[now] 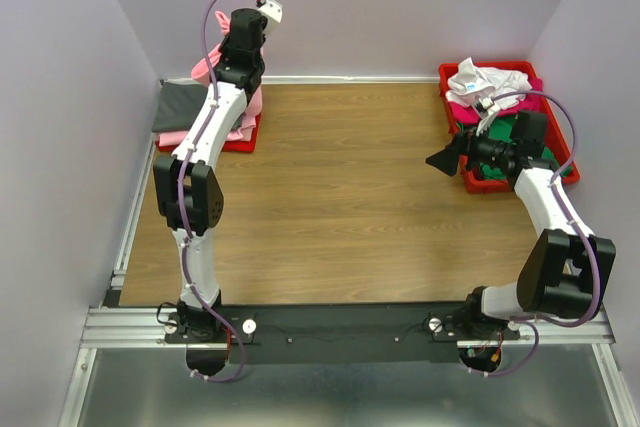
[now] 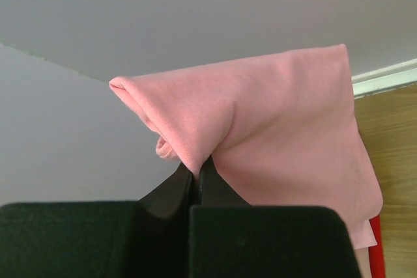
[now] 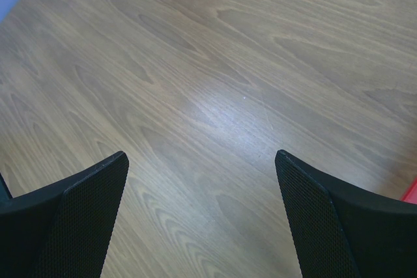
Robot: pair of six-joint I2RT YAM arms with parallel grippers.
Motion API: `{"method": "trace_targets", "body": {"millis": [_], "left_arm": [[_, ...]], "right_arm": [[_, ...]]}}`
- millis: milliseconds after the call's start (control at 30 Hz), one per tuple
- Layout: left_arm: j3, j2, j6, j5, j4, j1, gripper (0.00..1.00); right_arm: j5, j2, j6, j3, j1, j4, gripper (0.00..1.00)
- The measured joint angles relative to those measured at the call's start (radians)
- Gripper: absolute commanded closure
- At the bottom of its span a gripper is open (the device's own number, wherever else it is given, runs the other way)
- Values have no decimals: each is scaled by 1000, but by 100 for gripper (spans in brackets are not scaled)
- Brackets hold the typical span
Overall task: Fold and stack the t-shirts
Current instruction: Neatly place the folded tshirt to the corner
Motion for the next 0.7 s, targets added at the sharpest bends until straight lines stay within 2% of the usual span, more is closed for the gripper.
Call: {"method": "trace_targets", "body": {"millis": [467, 700], "left_arm": [[-3, 43, 11, 0, 10, 0, 100], [-90, -41, 11, 0, 9, -9, 100]], "right_arm": [[-5, 0, 0, 0, -11, 0, 0], [-5, 0, -1, 0, -11, 0, 0]]}}
